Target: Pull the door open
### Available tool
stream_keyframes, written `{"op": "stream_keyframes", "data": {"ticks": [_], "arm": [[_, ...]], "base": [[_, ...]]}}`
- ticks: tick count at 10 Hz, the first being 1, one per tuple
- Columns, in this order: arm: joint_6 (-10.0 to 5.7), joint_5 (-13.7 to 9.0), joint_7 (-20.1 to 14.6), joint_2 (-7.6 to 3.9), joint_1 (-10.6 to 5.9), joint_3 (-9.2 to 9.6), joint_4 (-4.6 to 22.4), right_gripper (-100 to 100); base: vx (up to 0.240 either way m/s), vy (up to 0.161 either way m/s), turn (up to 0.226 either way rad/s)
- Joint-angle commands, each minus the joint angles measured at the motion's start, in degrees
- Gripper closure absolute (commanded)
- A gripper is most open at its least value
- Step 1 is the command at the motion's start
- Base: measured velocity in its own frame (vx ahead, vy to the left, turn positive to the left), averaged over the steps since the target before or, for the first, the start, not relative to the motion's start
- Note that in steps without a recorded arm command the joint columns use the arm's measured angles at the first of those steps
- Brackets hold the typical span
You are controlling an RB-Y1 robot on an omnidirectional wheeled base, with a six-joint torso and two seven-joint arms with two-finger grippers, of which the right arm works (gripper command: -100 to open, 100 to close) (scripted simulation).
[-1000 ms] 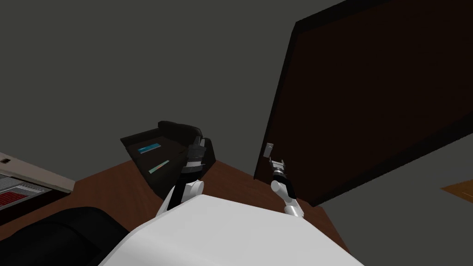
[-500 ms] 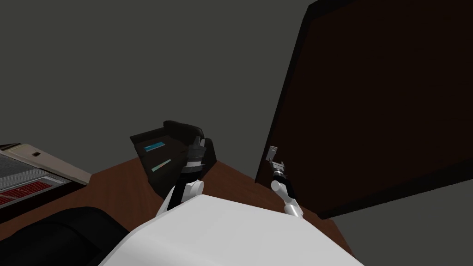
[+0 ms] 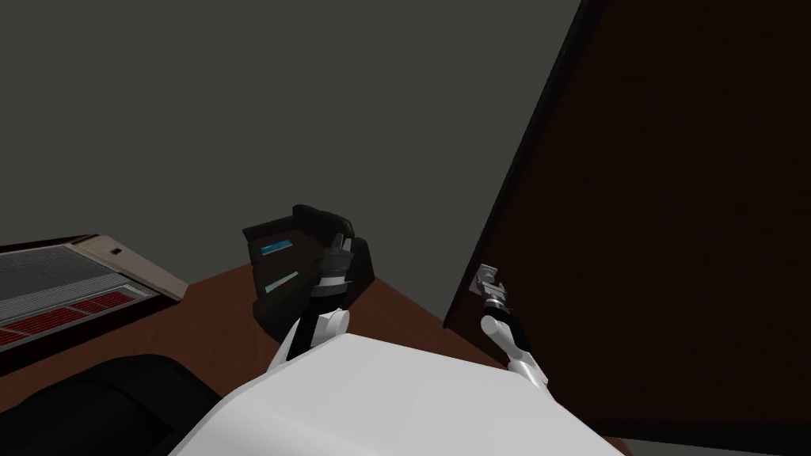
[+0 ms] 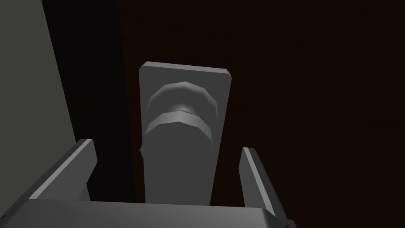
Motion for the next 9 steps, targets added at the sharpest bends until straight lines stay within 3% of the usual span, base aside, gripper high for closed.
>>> {"op": "stream_keyframes", "data": {"ticks": [1, 2, 3, 8, 9], "arm": [[-0.92, -0.49, -1.74, -1.87, 0.27, -0.5, 1.26, -100], [-0.75, -0.24, -1.06, -1.14, -0.09, -0.16, 1.23, -100], [-0.75, -0.24, -1.06, -1.14, -0.09, -0.16, 1.23, 100], [-0.75, -0.24, -1.06, -1.14, -0.09, -0.16, 1.23, 100], [-0.61, -0.3, -2.02, -1.92, 0.44, 0.67, 1.03, 100]], "base": [[0.198, -0.052, 0.178], [0.086, -0.027, 0.035], [-0.012, 0.001, -0.04], [-0.017, 0.003, -0.001], [-0.153, -0.038, 0.122]]}}
